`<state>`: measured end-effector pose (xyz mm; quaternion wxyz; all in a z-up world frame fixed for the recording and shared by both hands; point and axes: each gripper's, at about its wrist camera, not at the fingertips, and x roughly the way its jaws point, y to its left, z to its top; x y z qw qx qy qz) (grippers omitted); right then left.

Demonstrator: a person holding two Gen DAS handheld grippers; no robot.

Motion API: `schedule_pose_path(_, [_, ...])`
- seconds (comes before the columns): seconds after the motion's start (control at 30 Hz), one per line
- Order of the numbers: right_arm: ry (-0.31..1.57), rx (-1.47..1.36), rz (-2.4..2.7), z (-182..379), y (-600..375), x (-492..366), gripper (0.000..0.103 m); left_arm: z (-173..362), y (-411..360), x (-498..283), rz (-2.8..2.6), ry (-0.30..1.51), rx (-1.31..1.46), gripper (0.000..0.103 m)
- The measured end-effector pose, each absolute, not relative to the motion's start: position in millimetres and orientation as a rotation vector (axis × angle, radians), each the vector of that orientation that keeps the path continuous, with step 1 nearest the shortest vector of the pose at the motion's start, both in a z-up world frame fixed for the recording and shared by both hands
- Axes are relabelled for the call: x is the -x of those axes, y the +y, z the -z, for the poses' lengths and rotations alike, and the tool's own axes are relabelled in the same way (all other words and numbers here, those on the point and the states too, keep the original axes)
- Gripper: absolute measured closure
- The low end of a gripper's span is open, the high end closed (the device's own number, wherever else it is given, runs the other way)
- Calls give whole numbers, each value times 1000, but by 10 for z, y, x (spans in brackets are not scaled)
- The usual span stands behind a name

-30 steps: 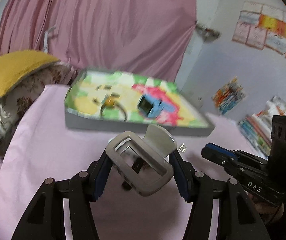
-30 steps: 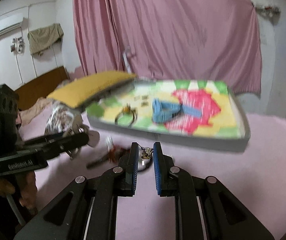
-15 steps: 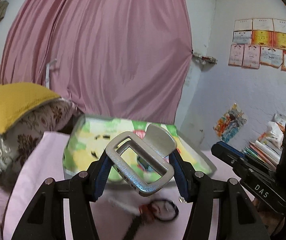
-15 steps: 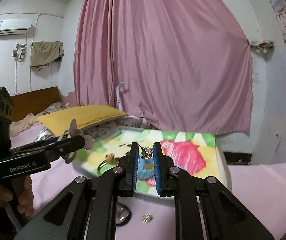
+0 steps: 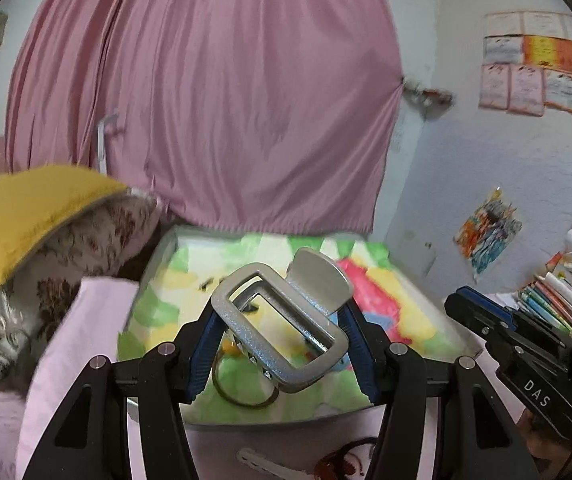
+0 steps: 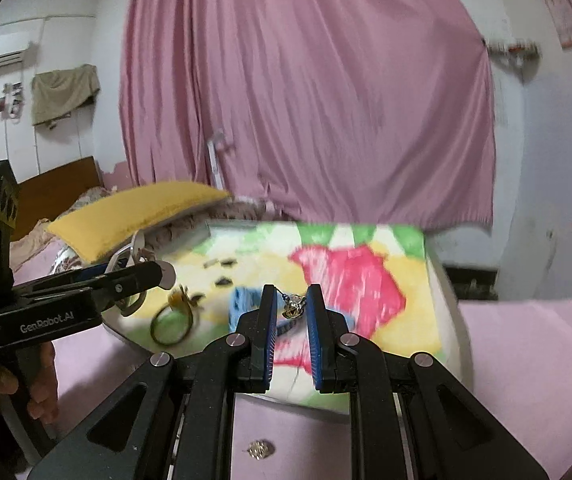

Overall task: Organize jewelry
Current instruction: 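Carry the earring and claw clip into the tray and open both grippers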

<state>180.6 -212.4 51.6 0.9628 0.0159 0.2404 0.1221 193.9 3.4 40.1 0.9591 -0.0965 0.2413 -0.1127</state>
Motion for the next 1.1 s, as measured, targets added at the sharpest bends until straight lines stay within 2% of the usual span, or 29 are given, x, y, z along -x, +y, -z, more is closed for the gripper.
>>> schedule_pose_path(0.4, [757, -139, -293, -147, -2209, -2186, 90, -136, -57, -2169, 196, 693, 139, 48])
schedule_pose_path(0.83, [808, -124, -296, -80, -2159, -2247, 89, -42, -78, -2226, 190, 779, 123, 48])
schedule_pose_path(0.93, [801, -123, -288, -85, -2161, -2242, 85, -39, -63, -2228, 193, 783, 136, 48])
schedule_pose_path(1.0, [787, -126, -278, -100, -2174, -2224, 74, -38, -49, -2231, 197, 787, 146, 48])
schedule_pose_path(1.03, [779, -129, -276, -111, -2190, -2202, 71, -43, -44, -2226, 198, 785, 150, 47])
schedule_pose_path(1.1, [753, -133, -265, -146, -2216, -2153, 68, -61, -33, -2214, 200, 779, 158, 41])
